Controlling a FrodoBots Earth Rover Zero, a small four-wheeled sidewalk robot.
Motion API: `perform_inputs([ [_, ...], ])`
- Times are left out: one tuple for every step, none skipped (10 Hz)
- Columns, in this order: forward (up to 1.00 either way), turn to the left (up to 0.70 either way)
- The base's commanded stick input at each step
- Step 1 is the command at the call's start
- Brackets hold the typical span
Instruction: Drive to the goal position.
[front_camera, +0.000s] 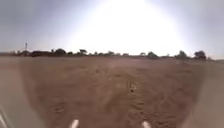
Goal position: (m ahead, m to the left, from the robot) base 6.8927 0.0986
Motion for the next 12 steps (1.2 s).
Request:
perform_inputs([
  [1.0, 0.0],
  [1.0, 0.0],
  [1.0, 0.0],
  [1.0, 0.0],
  [1.0, 0.11],
  [1.0, 0.4],
  [1.0, 0.38],
  [1.0, 0.2],
  [1.0, 0.02],
  [1.0, 0.0],
  [1.0, 0.0],
  [1.0, 0.0],
])
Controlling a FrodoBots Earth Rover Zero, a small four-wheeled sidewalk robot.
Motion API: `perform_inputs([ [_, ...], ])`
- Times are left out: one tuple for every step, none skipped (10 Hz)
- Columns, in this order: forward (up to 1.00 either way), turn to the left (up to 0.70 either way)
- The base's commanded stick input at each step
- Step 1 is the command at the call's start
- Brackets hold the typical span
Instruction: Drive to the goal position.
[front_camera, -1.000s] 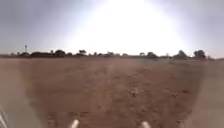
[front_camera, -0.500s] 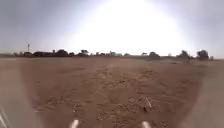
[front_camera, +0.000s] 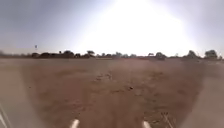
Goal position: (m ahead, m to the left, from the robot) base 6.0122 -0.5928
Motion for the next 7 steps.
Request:
perform_inputs([
  [1.0, 0.0],
  [1.0, 0.0],
  [1.0, 0.0],
  [1.0, 0.0],
  [1.0, 0.0],
  [1.0, 0.0],
  [1.0, -0.03],
])
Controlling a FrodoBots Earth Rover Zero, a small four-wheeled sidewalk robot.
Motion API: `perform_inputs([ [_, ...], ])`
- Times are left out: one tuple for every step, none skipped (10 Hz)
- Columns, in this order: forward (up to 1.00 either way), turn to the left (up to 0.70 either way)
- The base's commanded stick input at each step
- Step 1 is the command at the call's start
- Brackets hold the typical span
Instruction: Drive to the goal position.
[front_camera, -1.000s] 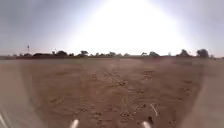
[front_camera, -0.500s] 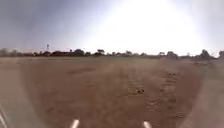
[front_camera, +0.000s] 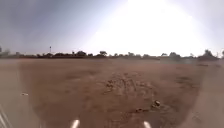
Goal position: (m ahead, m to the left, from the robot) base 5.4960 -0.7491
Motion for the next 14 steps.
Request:
perform_inputs([
  [1.0, -0.39],
  [1.0, -0.39],
  [1.0, -0.39],
  [1.0, -0.17],
  [1.0, 0.0],
  [1.0, 0.0],
  [1.0, 0.0],
  [1.0, 0.0],
  [1.0, 0.0],
  [1.0, 0.0],
  [1.0, 0.0],
  [1.0, 0.0],
  [1.0, 0.0],
  [1.0, 0.0],
])
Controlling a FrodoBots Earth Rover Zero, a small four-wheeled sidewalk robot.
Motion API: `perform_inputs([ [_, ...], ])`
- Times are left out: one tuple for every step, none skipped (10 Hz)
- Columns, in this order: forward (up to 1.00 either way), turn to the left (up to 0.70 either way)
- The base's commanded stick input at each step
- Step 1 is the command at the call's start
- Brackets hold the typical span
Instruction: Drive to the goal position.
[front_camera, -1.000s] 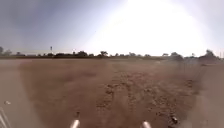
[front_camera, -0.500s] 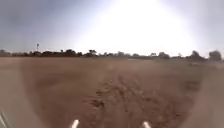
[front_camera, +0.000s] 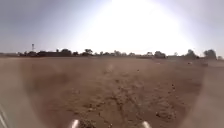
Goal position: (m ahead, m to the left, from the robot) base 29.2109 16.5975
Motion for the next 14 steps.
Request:
perform_inputs([
  [1.0, 0.0],
  [1.0, 0.0],
  [1.0, 0.0],
  [1.0, 0.0],
  [1.0, 0.0],
  [1.0, 0.0],
  [1.0, 0.0],
  [1.0, 0.0],
  [1.0, 0.0],
  [1.0, 0.0],
  [1.0, 0.0],
  [1.0, 0.0],
  [1.0, 0.0],
  [1.0, 0.0],
])
